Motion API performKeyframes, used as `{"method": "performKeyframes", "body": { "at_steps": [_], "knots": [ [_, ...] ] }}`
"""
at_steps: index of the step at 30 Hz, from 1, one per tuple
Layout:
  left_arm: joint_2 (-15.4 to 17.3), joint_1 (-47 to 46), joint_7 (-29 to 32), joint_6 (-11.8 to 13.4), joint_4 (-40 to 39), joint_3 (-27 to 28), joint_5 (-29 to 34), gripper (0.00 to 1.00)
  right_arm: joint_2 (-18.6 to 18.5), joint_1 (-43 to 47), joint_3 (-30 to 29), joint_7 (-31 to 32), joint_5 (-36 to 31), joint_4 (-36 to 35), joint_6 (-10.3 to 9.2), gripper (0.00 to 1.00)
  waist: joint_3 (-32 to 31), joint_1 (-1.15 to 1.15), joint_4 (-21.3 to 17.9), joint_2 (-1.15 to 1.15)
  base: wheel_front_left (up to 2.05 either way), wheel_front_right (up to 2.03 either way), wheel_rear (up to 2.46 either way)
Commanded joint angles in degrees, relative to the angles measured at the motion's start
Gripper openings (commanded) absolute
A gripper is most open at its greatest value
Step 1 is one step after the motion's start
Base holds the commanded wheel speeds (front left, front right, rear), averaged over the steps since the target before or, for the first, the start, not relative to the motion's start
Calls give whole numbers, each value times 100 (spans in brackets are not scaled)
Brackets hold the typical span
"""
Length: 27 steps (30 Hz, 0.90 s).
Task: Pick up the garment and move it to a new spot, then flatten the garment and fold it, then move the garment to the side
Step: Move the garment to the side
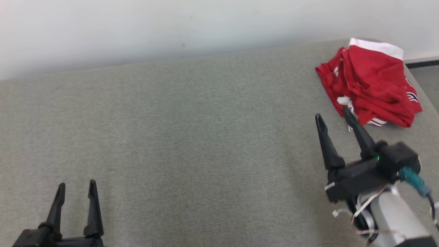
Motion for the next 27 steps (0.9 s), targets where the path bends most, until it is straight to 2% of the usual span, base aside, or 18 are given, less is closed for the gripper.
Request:
{"method": "performKeyframes", "body": {
  "at_steps": [1,5,12,19,27],
  "knots": [
    [-24,15,-9,-41,32,-6,34,100,109,189,-75,3,-88,-56,-18,100,-106,1,118,0,0,0,0],
    [-55,-59,-9,-46,150,-29,44,100,453,719,-422,2,-274,-291,-18,100,-179,1,243,0,0,0,0],
    [-64,-67,-8,-82,388,94,43,100,796,1400,-911,2,-538,-567,-18,100,-350,1,339,0,0,0,0],
    [-97,115,-9,-112,566,139,46,100,960,1925,-1225,2,-625,-613,-18,100,-659,1,399,0,0,0,0],
    [-116,113,-9,-150,709,142,34,100,1031,2008,-1266,2,-659,-495,-18,100,-767,1,470,0,0,0,0]
  ]
}}
